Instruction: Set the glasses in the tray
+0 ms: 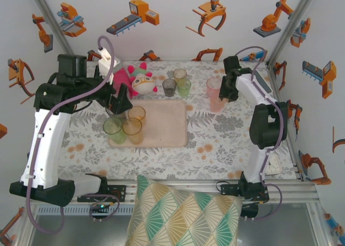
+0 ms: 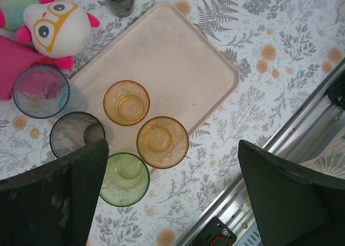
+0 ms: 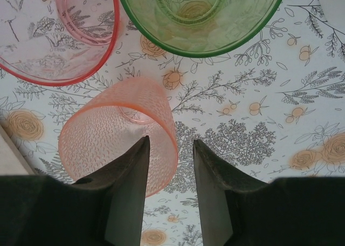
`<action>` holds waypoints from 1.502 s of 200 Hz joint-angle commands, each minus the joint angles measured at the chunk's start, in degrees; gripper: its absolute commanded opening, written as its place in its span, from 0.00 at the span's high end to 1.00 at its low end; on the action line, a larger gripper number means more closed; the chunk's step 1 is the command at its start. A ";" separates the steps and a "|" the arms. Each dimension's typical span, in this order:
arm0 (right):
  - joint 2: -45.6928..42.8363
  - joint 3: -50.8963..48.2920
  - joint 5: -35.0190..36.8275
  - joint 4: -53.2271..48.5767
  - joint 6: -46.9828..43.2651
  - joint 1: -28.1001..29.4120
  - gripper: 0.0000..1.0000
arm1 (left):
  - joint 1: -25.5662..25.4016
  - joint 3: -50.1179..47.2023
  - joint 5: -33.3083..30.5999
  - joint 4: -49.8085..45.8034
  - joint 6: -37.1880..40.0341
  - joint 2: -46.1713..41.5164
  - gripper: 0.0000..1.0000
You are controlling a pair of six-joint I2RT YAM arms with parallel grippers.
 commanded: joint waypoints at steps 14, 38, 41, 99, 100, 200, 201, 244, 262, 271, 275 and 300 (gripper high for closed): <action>0.31 0.05 -0.52 1.29 1.01 -0.67 0.64 | -0.18 0.29 0.25 0.32 -0.93 0.00 0.03; 0.74 -0.07 -0.78 1.40 0.76 -0.92 0.68 | -0.22 0.32 0.25 0.27 -0.94 0.13 0.03; 0.81 -0.11 -0.78 1.39 0.77 -0.89 0.68 | -0.17 0.29 0.25 0.31 -1.02 0.12 0.03; 1.40 -0.48 -1.13 1.70 0.67 -1.15 0.72 | -0.22 0.16 0.26 0.51 -1.12 0.25 0.03; 1.43 -0.47 -1.13 1.67 0.71 -1.15 0.72 | -0.24 0.14 0.30 0.51 -1.08 0.21 0.03; 2.83 -1.07 -1.49 2.55 0.47 -1.15 0.80 | -0.16 -0.14 0.07 0.52 -1.03 0.22 0.03; 2.84 -1.12 -1.49 2.54 0.48 -1.15 0.80 | -0.16 -0.14 0.07 0.56 -1.03 0.24 0.03; 2.60 -1.00 -0.87 2.09 -0.34 -1.15 0.86 | -0.16 -0.17 -0.04 0.59 -0.95 0.02 0.03; 2.35 -0.96 -0.69 1.68 -0.73 -1.15 0.91 | -0.15 -0.14 -0.03 0.52 -0.97 -0.09 0.03; 2.24 -0.91 -0.61 1.48 -0.92 -1.15 0.91 | -0.16 -0.15 -0.02 0.52 -1.04 -0.14 0.03; 2.08 -0.91 -0.68 1.39 -0.99 -1.15 0.92 | -0.16 -0.15 0.04 0.55 -0.98 -0.10 0.03; 1.28 -1.12 -0.61 0.91 -1.43 -1.16 0.95 | -0.16 0.08 0.16 0.56 -1.00 -0.16 0.03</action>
